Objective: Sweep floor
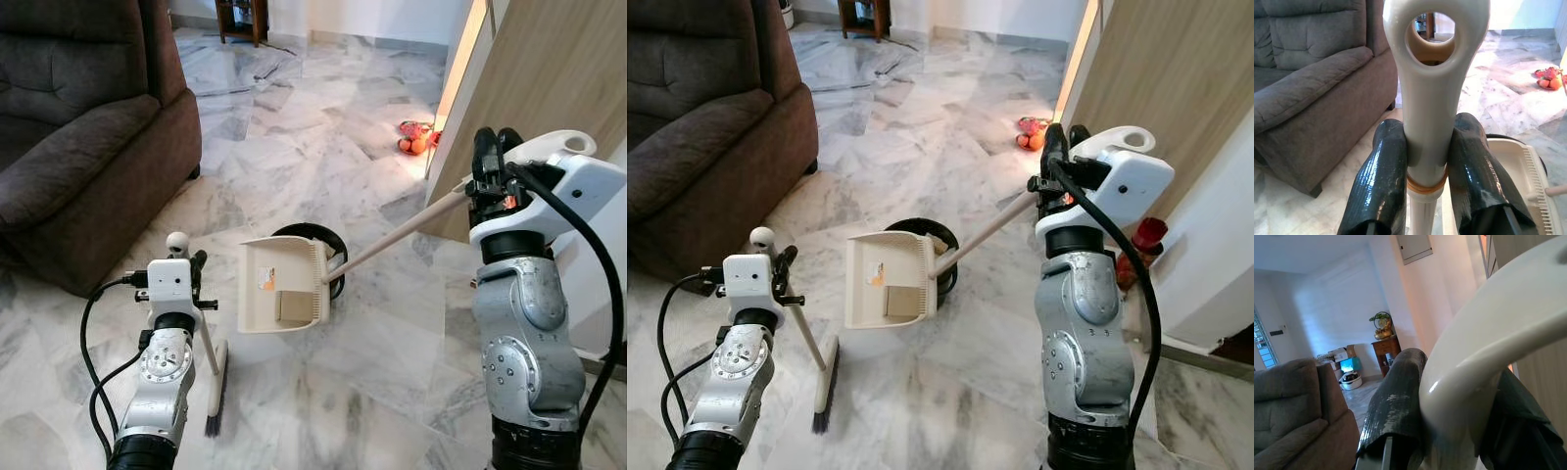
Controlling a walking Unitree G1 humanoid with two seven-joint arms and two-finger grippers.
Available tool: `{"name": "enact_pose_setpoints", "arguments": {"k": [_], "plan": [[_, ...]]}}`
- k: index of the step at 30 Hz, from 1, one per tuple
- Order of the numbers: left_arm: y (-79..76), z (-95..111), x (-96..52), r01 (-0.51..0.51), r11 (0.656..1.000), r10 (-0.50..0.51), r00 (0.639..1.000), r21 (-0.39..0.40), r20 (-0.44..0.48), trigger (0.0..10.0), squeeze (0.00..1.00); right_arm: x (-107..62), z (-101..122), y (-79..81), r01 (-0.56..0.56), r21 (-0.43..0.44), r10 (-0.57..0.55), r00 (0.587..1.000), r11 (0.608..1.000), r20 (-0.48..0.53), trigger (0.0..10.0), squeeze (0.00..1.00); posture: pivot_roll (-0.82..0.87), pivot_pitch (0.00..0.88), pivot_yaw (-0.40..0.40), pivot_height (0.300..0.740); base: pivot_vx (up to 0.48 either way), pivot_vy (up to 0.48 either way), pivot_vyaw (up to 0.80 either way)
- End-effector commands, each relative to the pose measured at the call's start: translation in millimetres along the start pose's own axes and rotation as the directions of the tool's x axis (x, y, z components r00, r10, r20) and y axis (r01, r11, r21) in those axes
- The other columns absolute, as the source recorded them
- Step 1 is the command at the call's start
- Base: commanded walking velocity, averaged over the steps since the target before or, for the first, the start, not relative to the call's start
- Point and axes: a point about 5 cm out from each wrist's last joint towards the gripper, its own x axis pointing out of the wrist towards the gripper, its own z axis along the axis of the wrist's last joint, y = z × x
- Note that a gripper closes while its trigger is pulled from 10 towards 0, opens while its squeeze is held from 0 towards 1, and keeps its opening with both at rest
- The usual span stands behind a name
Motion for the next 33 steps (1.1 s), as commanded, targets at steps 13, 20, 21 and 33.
{"name": "enact_pose_setpoints", "arguments": {"k": [13,20,21,33], "plan": [[1.9,9.8,2.9,0.007,0.999,-0.009,0.998,0.034,0.061,10.0,0.00,5.9,16.5,9.4,-0.034,0.016,0.032,0.994,0.999,0.102,10.0,0.00,-0.07,0.077,-0.002,0.740,0.273,0.000,0.00],[1.8,9.9,3.0,0.008,0.999,-0.010,0.998,0.034,0.063,10.0,0.00,5.5,17.4,10.5,-0.039,0.012,0.038,0.994,0.999,0.106,10.0,0.00,-0.07,0.076,-0.001,0.740,0.289,0.000,0.00],[1.8,9.9,3.0,0.008,0.999,-0.010,0.998,0.033,0.063,10.0,0.00,5.7,17.4,10.8,-0.041,0.010,0.040,0.994,0.999,0.106,10.0,0.00,-0.07,0.076,-0.001,0.740,0.292,0.000,0.00],[2.3,10.4,3.7,0.005,0.999,-0.008,0.998,0.033,0.067,10.0,0.00,6.0,16.8,13.5,-0.056,0.005,0.055,0.993,0.998,0.104,10.0,0.00,-0.07,0.071,-0.002,0.740,0.293,0.000,0.00]]}}
